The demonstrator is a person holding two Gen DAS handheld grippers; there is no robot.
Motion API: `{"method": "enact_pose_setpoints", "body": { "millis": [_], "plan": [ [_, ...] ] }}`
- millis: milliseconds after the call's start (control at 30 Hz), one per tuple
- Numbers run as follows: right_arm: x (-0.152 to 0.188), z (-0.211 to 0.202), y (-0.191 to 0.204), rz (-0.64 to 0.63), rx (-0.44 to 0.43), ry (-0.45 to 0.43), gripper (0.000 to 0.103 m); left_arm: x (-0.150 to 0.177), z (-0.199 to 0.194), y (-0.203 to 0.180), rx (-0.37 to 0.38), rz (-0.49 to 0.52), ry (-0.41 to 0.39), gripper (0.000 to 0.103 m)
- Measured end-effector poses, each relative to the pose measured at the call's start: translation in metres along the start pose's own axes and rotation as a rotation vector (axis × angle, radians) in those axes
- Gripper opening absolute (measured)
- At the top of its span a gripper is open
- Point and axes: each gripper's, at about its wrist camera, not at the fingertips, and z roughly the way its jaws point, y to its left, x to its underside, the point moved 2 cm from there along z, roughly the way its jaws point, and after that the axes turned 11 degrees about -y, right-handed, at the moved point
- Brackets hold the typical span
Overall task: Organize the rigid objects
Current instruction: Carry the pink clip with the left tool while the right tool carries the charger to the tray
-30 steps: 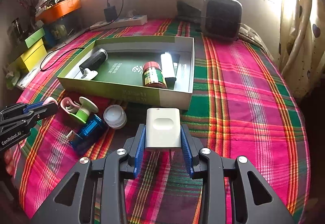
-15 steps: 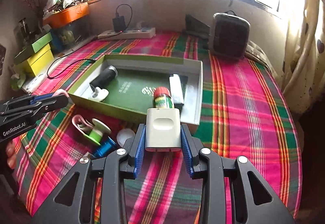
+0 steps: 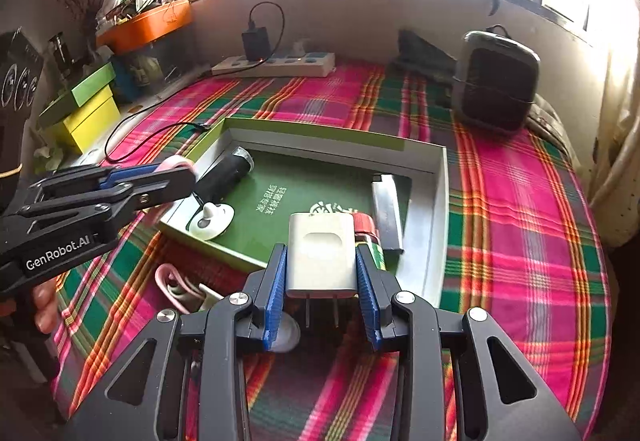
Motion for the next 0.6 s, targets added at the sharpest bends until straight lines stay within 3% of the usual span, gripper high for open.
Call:
{"method": "enact_pose_setpoints", "body": {
  "millis": [600],
  "plan": [
    [-0.008,0.042,0.006,-0.033,-0.056,0.078,0.035,-0.005,0.050,0.009,-0.007,0.004,0.075,0.017]
  ]
}}
